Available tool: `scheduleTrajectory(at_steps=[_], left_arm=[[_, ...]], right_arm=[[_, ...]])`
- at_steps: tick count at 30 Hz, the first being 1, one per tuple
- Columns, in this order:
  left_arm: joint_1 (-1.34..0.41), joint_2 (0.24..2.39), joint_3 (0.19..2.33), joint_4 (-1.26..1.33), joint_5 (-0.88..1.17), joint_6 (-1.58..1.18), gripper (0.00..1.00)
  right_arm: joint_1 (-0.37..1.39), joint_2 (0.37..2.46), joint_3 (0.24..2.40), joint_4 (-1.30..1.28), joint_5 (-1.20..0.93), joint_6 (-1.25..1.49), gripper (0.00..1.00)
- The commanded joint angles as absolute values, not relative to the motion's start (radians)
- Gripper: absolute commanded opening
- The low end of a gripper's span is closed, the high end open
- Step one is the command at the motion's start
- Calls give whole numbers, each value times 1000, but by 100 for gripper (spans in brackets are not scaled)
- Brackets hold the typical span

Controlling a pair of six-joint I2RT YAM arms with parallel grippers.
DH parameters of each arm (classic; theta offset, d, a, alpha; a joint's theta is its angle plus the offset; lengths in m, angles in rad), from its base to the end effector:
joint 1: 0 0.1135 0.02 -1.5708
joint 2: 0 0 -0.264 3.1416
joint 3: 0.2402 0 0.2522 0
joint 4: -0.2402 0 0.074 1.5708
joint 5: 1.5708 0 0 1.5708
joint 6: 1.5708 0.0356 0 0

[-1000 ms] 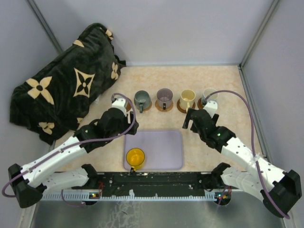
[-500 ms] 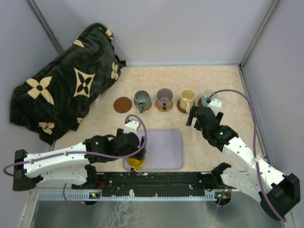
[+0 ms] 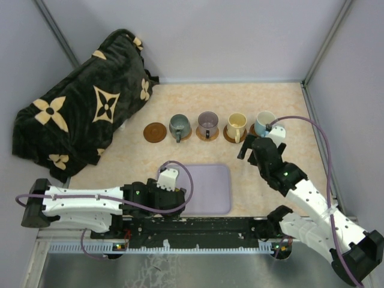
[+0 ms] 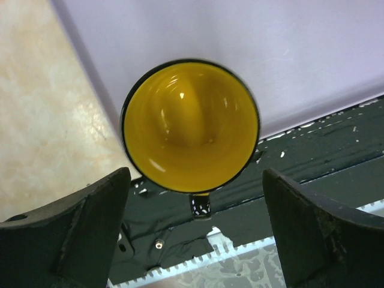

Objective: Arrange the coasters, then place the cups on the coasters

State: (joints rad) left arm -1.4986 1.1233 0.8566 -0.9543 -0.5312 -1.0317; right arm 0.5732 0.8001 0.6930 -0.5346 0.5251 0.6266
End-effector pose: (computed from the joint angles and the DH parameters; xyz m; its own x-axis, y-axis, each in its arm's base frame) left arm 0.0320 -0.1920 0.2465 -0.7620 0.2791 -0.5843 0.3769 0.9249 -0.0498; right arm 0.1525 0.0772 0.2736 -0.4847 0.2911 -0.8248 0.1881 0.9556 0.2267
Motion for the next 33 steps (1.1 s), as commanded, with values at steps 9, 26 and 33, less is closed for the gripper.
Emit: scheduleTrajectory(at_steps=[9, 26, 33], left_arm=[[-1548, 1091, 804, -980, -529, -1190, 76], [-1548, 1067, 679, -844, -486, -1184, 37], [-1548, 1084, 679, -831, -499, -1183, 3]], right_arm=[[568, 757, 653, -534, 501, 675, 95], [569, 752, 651, -531, 505, 681, 93], [568, 758, 643, -530, 506, 680, 93]])
